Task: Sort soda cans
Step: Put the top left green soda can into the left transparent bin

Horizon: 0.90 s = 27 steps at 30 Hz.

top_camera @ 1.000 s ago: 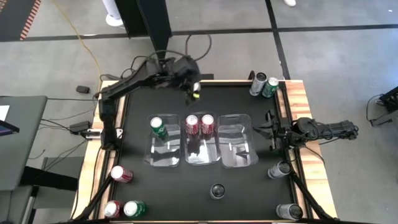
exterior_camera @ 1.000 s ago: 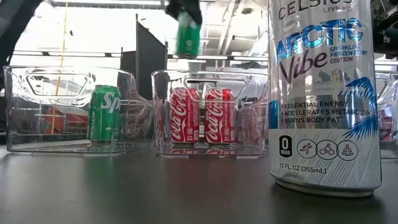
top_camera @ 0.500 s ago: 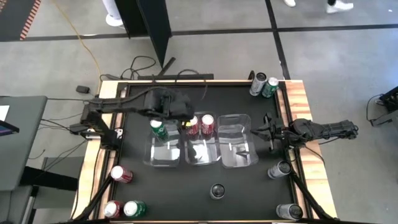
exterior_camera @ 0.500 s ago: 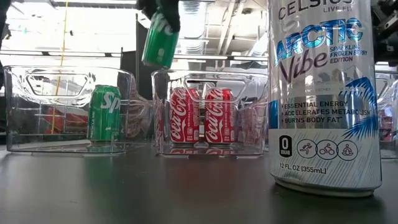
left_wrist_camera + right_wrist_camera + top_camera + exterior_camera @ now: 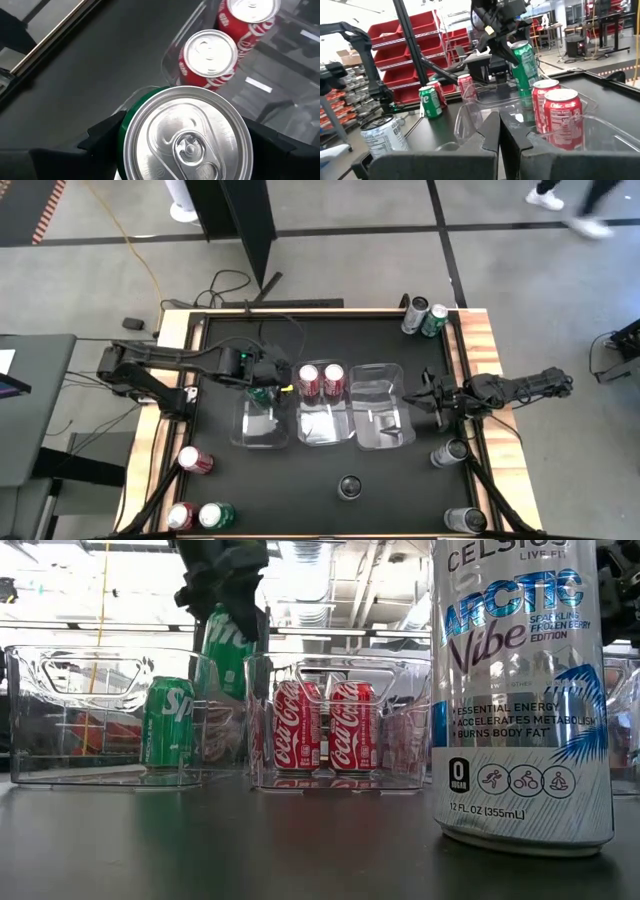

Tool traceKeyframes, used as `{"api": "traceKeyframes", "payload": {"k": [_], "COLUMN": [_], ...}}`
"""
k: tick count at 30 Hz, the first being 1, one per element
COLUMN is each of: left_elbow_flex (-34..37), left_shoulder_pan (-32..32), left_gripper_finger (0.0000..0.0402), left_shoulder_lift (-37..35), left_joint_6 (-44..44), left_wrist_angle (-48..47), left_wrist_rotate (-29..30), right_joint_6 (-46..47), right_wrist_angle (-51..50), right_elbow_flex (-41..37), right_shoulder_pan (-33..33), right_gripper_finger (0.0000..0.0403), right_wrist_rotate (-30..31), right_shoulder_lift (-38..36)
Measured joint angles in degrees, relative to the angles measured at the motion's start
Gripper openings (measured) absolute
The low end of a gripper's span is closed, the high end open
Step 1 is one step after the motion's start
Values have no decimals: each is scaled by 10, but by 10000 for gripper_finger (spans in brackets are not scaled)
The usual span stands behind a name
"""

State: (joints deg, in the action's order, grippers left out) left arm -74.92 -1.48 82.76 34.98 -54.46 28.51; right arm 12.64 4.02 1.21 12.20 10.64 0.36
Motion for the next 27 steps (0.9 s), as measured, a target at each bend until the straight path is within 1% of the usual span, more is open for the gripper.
{"api": "traceKeyframes", "payload": {"k": [4,11,15,20,27], "left_elbow_flex": [18,57,82,112,141], "left_shoulder_pan": [12,40,53,62,65], "left_gripper_finger": [303,303,303,303,303], "left_shoulder_lift": [0,0,0,0,0], "left_joint_6": [-1,-20,-22,-33,-39], "left_wrist_angle": [12,68,85,130,164], "left_wrist_rotate": [-1,-26,-37,-58,-65], "right_joint_6": [0,0,0,0,0], "right_wrist_angle": [0,0,0,0,1], "right_elbow_flex": [0,0,0,0,0], "right_shoulder_pan": [-4,-4,-4,-4,-4], "right_gripper_finger": [29,29,29,29,29], "right_wrist_rotate": [2,4,4,4,4], "right_shoulder_lift": [0,0,0,0,0]}}
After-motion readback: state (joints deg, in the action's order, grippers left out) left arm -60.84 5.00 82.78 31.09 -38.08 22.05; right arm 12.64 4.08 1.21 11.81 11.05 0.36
